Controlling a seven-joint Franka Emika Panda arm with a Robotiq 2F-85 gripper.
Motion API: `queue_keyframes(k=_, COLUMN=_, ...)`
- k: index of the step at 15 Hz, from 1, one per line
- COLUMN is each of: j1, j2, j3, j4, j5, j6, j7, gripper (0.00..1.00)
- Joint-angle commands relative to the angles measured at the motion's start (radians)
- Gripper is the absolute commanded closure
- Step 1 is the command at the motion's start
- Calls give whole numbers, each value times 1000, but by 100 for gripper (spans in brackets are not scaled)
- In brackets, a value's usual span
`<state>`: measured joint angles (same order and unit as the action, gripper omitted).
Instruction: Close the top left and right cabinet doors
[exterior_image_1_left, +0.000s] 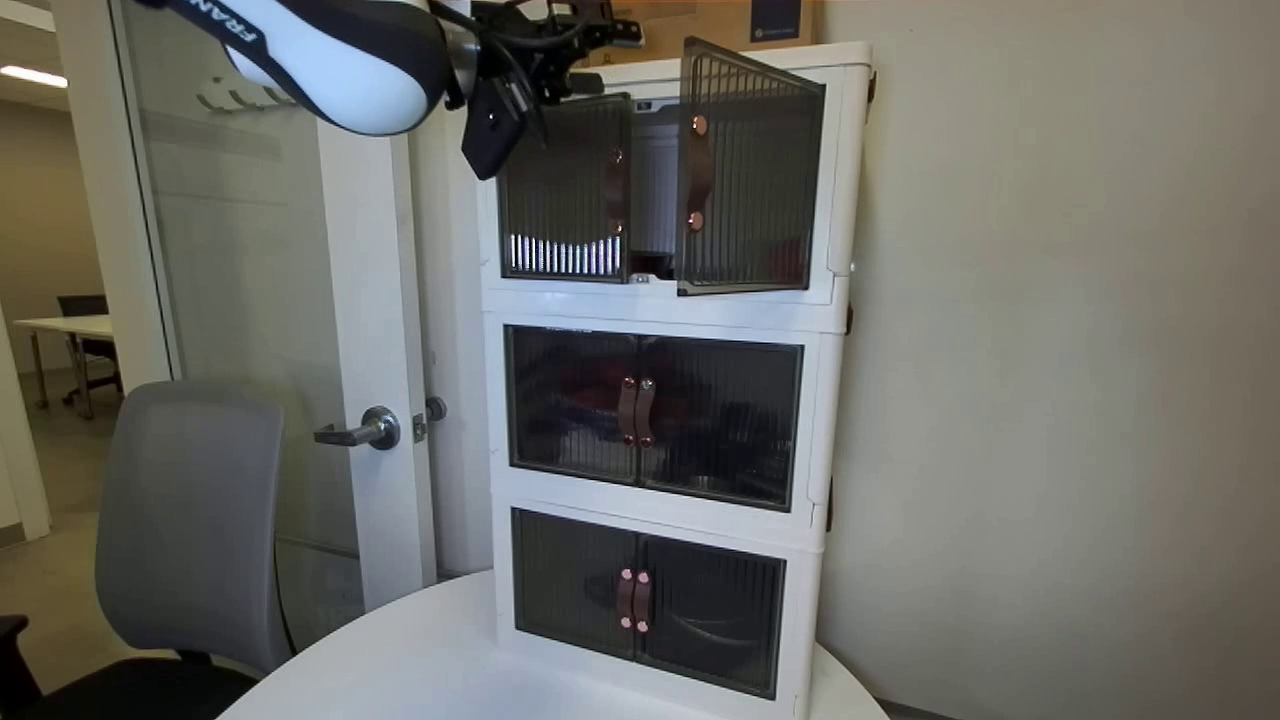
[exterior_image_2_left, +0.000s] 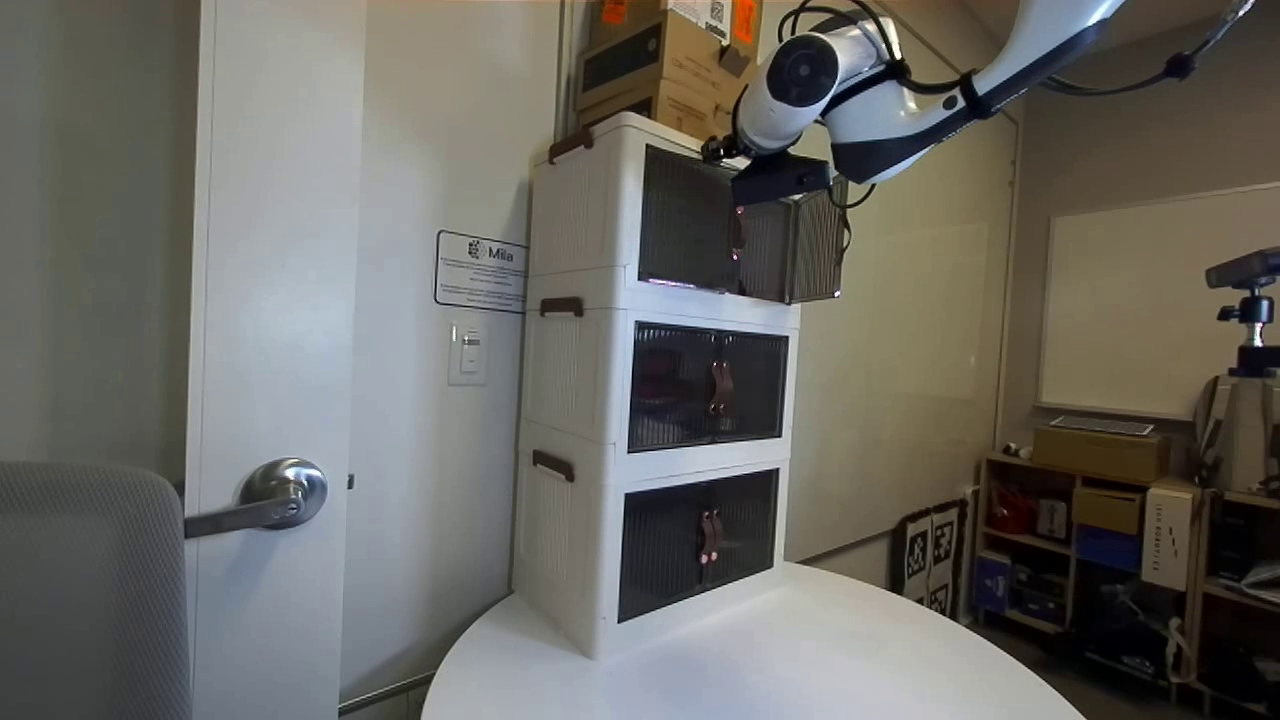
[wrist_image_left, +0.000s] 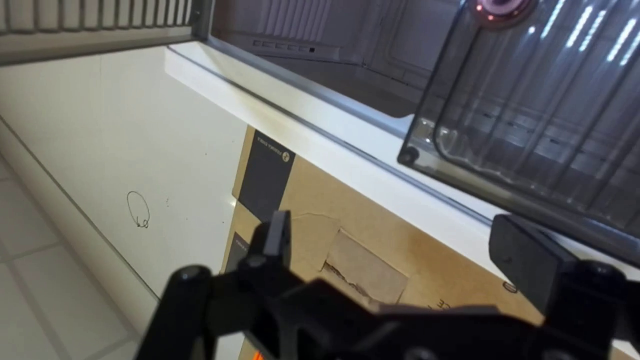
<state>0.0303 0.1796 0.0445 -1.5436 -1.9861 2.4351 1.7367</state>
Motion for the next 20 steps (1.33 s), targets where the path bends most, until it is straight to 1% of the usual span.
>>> queue_keyframes(k=1, j1=-30, j2=-91, j3=2, j4=-48, j5=104, j6=190, j7=-6, gripper=0)
queue_keyframes(k=3, j1=-43, j2=-141, j3=-6, j4=-67, j5=150, j6=291, j7=-5, gripper=0)
queue_keyframes(k=4, j1=-54, j2=-172, j3=-11, j4=-86, j5=193, j6=357, j7=-21, gripper=0)
queue_keyframes(k=5, j1=-65, j2=-197, j3=-18, j4=-111, j5=267, j6=432, j7=-68, gripper=0)
queue_keyframes(k=7, j1=-67, j2=-239, j3=-40, j4=-191, j5=448, j6=525, j7=-225, gripper=0)
queue_keyframes(k=9, j1=-63, j2=-259, j3=-53, j4=-280, j5=608, j6=558, j7=-392, gripper=0)
queue_keyframes(k=11, j1=-53, j2=-255, j3=-54, j4=-352, j5=748, j6=545, j7=-550, gripper=0)
queue_keyframes(k=13, j1=-42, j2=-237, j3=-43, j4=-401, j5=881, j6=497, j7=-702, gripper=0)
queue_keyframes(k=14, j1=-37, j2=-227, j3=-39, j4=-413, j5=947, j6=467, j7=-777, gripper=0)
queue_keyframes(k=15, j1=-35, j2=-217, j3=-37, j4=-396, j5=1002, j6=429, j7=-841, gripper=0)
queue_keyframes(k=17, j1=-35, j2=-197, j3=-32, j4=-353, j5=1021, j6=369, j7=-874, gripper=0)
queue_keyframes(k=20, j1=-41, j2=-180, j3=-32, j4=-283, j5=956, j6=330, j7=-832, gripper=0)
